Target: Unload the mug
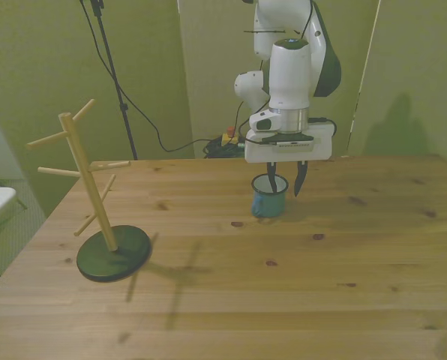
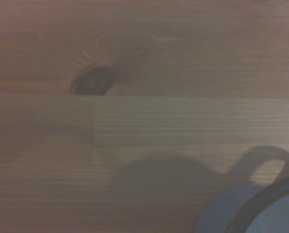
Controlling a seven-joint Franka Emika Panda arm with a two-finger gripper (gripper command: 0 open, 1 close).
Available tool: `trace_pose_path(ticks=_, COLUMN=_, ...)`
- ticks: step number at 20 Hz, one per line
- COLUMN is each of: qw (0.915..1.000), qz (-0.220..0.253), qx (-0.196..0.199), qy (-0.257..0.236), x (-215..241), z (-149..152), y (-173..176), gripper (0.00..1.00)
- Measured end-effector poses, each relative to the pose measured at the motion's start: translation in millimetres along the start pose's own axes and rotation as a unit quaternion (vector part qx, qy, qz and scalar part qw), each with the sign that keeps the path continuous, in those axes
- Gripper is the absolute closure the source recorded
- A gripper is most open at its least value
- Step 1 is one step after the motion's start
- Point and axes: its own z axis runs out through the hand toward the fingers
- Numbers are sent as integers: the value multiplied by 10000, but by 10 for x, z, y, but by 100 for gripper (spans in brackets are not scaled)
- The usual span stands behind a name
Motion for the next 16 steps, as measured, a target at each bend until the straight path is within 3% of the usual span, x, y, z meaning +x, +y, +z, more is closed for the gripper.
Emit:
trace_pose_path(ticks=9, qw=9998, qz=-42, qx=149, qy=150, x=-62, z=-411, y=4, gripper=0)
trace_pose_path(ticks=16, qw=9992, qz=-220, qx=226, qy=257, x=-358, z=-752, y=51, gripper=0)
